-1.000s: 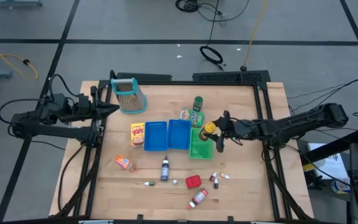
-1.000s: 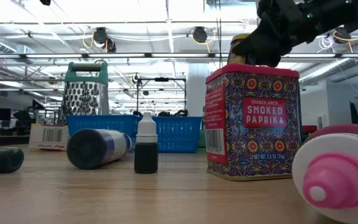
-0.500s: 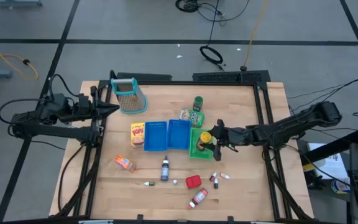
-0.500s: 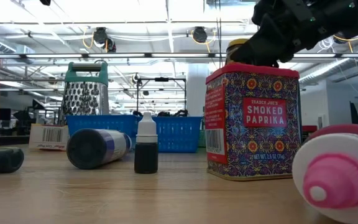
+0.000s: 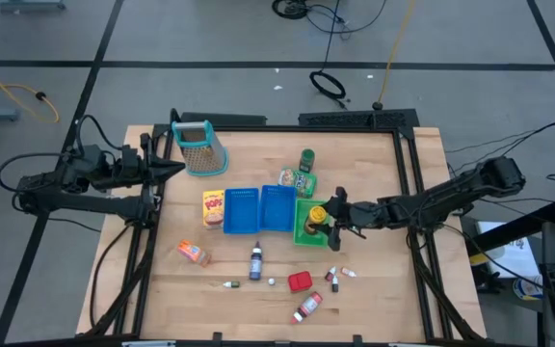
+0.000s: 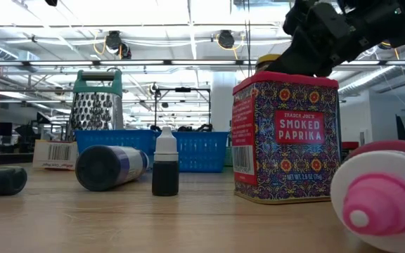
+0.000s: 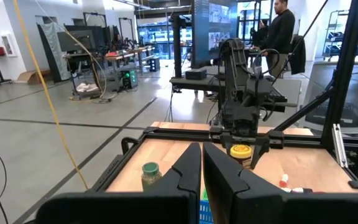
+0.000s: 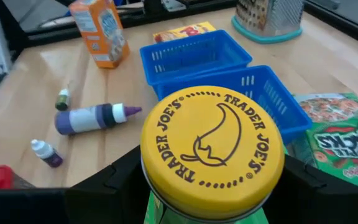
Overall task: Pick & Place Kitchen Items
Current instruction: Put the yellow seasoning bottle into the green bin, then put the green seasoning bottle into the green bin
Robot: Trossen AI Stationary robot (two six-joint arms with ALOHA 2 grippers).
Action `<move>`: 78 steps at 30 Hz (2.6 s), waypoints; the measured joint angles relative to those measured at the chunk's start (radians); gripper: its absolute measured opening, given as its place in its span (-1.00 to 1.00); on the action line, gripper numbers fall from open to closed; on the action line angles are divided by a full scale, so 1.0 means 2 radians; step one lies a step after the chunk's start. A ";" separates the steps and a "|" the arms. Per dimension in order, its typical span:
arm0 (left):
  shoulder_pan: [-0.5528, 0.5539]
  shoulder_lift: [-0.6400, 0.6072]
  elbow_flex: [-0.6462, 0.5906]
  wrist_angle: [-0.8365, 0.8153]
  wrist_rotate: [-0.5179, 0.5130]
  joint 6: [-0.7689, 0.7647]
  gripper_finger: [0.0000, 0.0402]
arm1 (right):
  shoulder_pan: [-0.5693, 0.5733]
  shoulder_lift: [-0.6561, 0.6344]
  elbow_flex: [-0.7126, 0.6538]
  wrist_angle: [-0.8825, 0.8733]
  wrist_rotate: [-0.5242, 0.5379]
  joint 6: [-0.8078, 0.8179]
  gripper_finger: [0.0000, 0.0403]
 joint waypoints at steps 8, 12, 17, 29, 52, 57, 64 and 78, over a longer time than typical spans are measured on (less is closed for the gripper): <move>0.000 0.000 0.000 0.000 0.000 0.000 -0.89 | -0.001 0.040 0.000 0.016 0.001 0.000 0.12; 0.000 0.003 0.000 0.000 0.000 0.000 -0.89 | -0.001 0.060 0.000 0.027 0.016 -0.005 0.13; 0.000 0.011 0.000 -0.001 0.000 0.000 -0.89 | -0.001 0.081 0.000 0.029 0.028 -0.009 0.14; 0.000 0.023 0.000 0.000 0.000 0.000 -0.89 | -0.011 0.094 0.000 0.038 0.026 -0.018 0.31; 0.000 0.056 0.000 0.001 0.000 -0.011 -0.89 | -0.034 -0.023 0.000 0.041 0.030 -0.076 0.38; 0.000 0.056 0.000 0.001 0.000 -0.011 -0.89 | -0.074 -0.039 0.000 0.037 0.028 -0.081 0.38; 0.000 0.056 0.000 0.001 0.000 -0.012 -0.89 | -0.143 -0.034 0.000 0.023 0.013 -0.080 0.38; 0.000 0.081 0.000 0.019 0.000 -0.009 -0.89 | -0.239 -0.004 0.000 0.032 -0.027 -0.104 0.38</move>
